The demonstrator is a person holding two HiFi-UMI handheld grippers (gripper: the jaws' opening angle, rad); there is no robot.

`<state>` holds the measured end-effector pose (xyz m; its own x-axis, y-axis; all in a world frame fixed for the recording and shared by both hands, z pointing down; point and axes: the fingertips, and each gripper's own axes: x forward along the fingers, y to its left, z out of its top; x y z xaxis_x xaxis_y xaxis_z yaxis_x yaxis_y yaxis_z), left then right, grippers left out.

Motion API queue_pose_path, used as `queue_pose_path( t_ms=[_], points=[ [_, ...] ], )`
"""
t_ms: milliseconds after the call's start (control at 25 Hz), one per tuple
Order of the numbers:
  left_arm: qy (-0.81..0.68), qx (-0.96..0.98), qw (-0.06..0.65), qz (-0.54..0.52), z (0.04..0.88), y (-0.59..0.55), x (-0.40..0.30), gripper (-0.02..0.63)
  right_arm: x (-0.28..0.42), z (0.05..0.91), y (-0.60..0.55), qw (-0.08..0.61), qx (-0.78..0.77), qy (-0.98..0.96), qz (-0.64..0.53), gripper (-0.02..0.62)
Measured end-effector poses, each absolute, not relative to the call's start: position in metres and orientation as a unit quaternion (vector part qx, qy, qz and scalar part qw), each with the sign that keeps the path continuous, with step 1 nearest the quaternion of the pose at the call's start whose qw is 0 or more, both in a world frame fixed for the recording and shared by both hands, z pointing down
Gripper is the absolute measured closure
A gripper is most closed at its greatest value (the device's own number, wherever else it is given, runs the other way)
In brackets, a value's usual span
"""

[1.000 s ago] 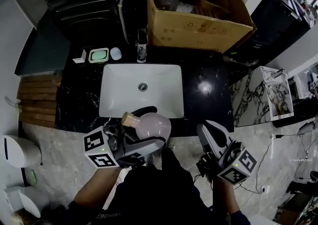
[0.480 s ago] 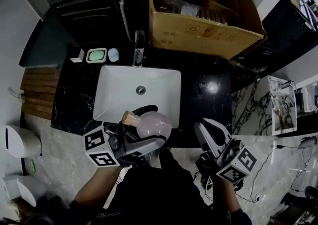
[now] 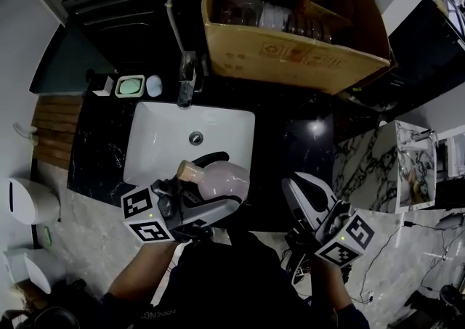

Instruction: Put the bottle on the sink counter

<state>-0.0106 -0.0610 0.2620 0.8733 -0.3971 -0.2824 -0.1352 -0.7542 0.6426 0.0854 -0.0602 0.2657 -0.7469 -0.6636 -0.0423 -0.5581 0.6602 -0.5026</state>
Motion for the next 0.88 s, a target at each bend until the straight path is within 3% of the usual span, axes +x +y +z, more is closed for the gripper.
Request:
queue_pose_path(
  t_ms=[880],
  points=[
    [-0.186, 0.907, 0.338, -0.168, 0.307, -0.136, 0.043, 0.215, 0.147, 0.306, -0.133, 0.109, -0.326, 0.897, -0.277, 0.568]
  ],
)
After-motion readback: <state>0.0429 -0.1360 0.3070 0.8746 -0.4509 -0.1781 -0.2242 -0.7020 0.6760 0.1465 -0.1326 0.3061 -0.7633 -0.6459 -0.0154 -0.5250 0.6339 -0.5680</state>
